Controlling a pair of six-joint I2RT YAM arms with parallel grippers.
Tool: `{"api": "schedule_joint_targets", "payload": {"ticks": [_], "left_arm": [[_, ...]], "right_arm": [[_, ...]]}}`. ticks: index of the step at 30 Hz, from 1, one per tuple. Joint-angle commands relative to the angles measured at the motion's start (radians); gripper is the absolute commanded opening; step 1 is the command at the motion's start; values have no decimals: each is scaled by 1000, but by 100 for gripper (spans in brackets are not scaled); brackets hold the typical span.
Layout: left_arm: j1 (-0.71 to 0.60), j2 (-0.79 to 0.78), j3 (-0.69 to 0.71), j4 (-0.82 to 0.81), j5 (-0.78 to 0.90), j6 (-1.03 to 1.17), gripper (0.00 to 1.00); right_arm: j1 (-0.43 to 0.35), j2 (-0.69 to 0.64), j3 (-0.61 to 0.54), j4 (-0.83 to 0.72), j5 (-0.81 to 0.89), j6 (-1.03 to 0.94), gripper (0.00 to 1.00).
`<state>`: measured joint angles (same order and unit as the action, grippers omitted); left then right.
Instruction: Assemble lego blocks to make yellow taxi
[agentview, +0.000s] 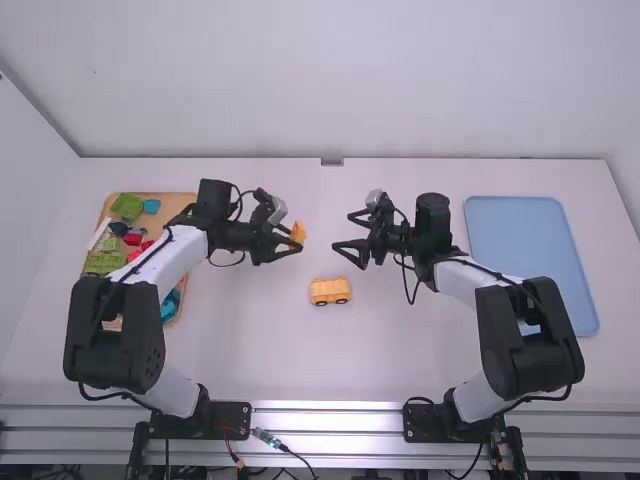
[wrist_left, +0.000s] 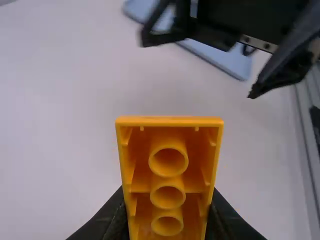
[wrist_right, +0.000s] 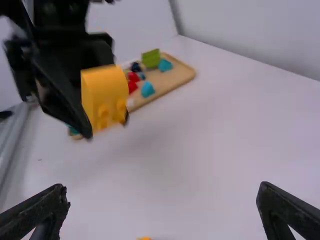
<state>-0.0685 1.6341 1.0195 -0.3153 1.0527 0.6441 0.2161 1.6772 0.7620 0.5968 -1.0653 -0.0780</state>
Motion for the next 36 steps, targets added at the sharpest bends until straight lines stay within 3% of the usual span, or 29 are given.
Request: {"api": "schedule_joint_targets", "payload": {"ticks": [1,4,10,18,36], "left_arm": [[-32,-26,-8,8,64,86,2],[-50,-26,-18,9,109,138,2],[-42,-28,-78,-5,329,397,2],[-49,-28,-87,138,360,283,2],[-56,-28,-89,290,429,186,2]], "right_arm": [[2,1,46,21,-179,-18,100],[2,1,46,74,-256,-23,98],[35,1,46,96,-240,4,95],[107,1,45,131,-243,10,88],[150,1,45,213,-161,71,71]]}}
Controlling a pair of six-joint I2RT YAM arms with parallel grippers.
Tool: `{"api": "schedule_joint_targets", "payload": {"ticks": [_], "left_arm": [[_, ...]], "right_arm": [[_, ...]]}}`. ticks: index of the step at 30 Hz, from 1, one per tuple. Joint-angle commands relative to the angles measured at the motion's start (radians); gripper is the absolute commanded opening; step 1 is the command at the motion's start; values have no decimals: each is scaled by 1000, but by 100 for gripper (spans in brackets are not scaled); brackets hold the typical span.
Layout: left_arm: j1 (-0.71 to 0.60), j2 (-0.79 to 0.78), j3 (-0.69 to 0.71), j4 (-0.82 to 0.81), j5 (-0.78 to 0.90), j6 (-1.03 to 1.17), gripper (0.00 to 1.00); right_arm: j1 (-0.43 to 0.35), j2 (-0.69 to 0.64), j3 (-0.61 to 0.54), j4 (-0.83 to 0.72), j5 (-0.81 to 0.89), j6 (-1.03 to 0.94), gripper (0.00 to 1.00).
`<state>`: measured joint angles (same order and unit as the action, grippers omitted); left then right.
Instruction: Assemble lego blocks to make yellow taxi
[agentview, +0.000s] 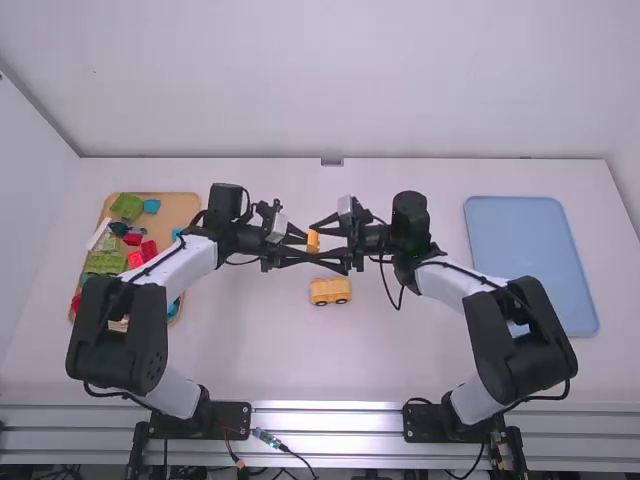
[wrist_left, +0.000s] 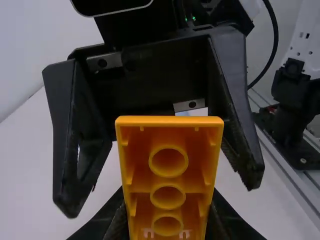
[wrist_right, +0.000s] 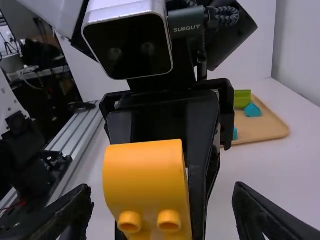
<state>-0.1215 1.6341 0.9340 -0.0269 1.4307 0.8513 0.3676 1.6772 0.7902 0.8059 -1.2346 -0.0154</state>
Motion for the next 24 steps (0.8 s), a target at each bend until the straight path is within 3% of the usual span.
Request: {"api": "schedule_joint_targets", "payload": {"ticks": [1,11,19,24], "left_arm": [[-3,-28,-3,2,50,-21,2],[-3,-28,-3,2,48,-21,2],[-3,-28,-3,1,47,-21,4],[-3,-28,-3,-3,39,-21,2]], "right_arm": [[-2,1,16,10,8,8,69],[2,1,16,29,28,4,59],[1,1,16,32,29,-11,39],[0,1,16,52,27,-11,35]]}}
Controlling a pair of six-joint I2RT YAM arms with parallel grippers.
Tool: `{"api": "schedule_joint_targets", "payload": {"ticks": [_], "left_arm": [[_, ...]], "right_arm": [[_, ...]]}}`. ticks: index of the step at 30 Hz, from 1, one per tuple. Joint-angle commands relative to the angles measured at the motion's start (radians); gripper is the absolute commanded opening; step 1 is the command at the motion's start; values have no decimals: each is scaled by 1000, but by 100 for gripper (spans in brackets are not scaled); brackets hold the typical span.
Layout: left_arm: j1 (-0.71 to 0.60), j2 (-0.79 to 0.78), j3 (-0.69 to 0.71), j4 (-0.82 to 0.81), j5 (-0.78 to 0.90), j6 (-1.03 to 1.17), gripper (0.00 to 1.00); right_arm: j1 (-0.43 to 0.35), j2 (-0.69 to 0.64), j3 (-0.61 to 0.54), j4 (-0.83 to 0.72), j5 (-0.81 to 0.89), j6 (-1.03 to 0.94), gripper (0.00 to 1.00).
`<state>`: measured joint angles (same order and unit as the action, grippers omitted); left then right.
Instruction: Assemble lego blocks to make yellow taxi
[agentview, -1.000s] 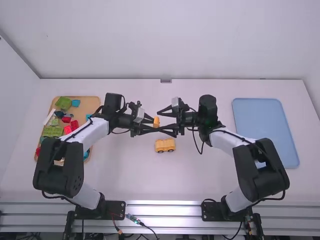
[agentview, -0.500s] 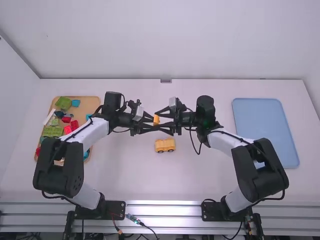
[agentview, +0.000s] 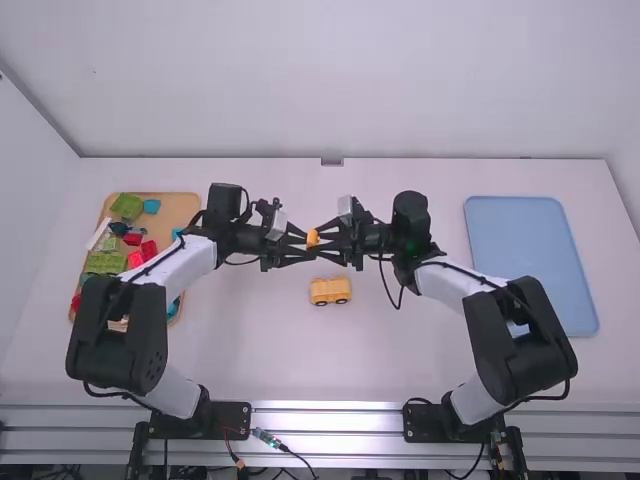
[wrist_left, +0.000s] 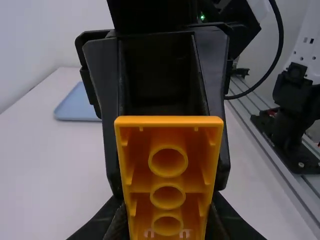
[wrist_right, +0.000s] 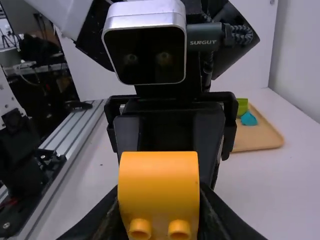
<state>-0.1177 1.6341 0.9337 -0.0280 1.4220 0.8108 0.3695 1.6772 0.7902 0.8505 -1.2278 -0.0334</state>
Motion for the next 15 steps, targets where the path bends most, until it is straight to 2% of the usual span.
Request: {"api": "schedule_joint_targets", "payload": {"ticks": [1,6,7,9,10,11,12,15], "left_arm": [[-7,-28,-3,-5,39,19,2],[-7,-28,-3,-8,34,18,4],[-7,-28,-3,-9,34,19,15],[-7,-28,-3,-8,35,19,27],[-7,-28,-3,-9,34,18,36],[-7,-28,-3,-10,35,19,92],[-7,-28,-3,-10,35,19,99],[-7,-28,-3,0,34,-9,99]], "right_arm": [[-2,1,16,10,20,7,35],[-2,1,16,8,21,7,32],[1,1,16,8,21,8,32],[5,1,16,8,22,7,31],[6,1,16,8,24,7,31],[3,1,16,8,25,7,30],[4,1,16,8,24,8,30],[4,1,16,6,24,7,28]]}}
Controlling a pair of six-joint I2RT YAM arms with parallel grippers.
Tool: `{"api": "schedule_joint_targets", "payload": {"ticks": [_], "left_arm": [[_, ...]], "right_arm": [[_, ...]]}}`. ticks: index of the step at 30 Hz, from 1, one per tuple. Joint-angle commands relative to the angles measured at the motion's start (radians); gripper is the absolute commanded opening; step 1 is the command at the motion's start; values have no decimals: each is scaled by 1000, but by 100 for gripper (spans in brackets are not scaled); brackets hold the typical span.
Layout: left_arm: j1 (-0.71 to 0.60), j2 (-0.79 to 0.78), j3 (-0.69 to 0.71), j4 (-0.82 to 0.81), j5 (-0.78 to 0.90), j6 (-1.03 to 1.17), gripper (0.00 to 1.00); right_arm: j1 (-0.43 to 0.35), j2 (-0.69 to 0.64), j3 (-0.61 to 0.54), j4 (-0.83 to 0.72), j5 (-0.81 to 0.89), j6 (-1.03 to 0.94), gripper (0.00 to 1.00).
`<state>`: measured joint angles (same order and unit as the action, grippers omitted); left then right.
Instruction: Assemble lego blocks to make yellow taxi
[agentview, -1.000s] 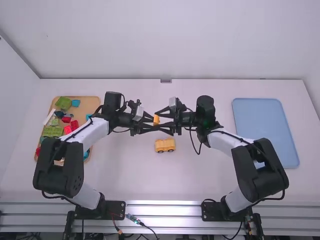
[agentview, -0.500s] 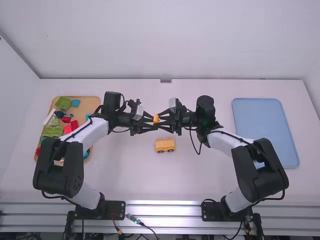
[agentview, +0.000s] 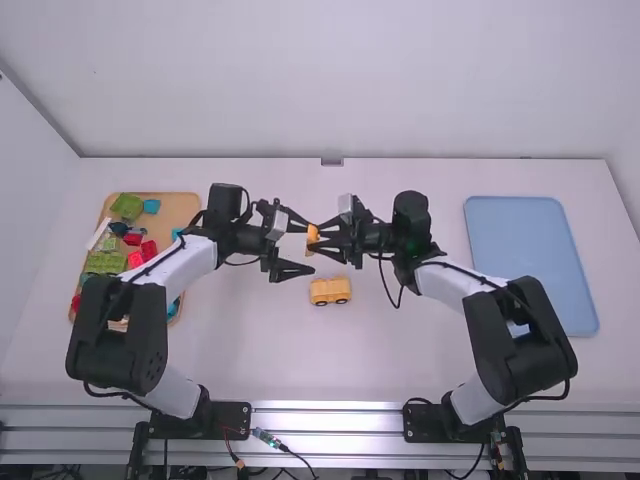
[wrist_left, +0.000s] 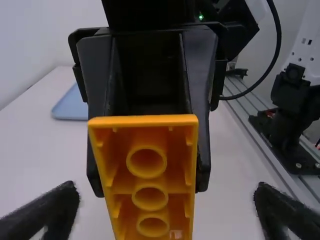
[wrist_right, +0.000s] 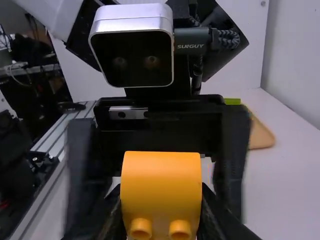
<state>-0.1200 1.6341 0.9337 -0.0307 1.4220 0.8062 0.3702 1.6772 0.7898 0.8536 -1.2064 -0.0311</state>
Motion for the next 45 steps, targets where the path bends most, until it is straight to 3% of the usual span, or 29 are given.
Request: {"api": "schedule_joint_targets", "payload": {"ticks": [1,4,8,12,15,18,20,22,24,30,32,35,39,45], "left_arm": [[-5,-28,-3,13,33,-25,99],[-5,-28,-2,46,0,-108,99],[-4,-28,8,117,-188,-338,99],[-2,-35,27,74,-314,-351,99],[12,-46,47,-18,-367,-287,99],[32,-51,105,-222,-419,-125,99],[37,-52,134,-319,-446,-42,99],[33,-52,183,-448,-499,63,99],[37,-52,220,-496,-527,81,99],[30,-52,266,-496,-569,77,99],[30,-52,277,-507,-601,77,99],[29,-52,283,-517,-634,78,99],[32,-52,283,-520,-663,77,99],[36,-52,283,-525,-677,78,99]], "right_arm": [[3,1,17,2,3,5,27],[3,1,17,-2,3,5,27],[-15,0,17,-39,18,-8,27],[-26,0,24,-186,168,-96,25],[-42,-10,76,-415,230,-212,20],[-76,-37,211,-875,396,-409,17],[-76,-37,277,-1054,481,-475,17],[-63,-32,378,-1339,658,-576,18],[-31,-16,434,-1520,861,-644,20],[41,46,441,-1622,1152,-663,18],[64,91,441,-1656,1206,-703,23],[73,149,442,-1683,1238,-742,30],[74,233,442,-1703,1265,-766,23],[70,336,462,-1699,1245,-776,25]]}}
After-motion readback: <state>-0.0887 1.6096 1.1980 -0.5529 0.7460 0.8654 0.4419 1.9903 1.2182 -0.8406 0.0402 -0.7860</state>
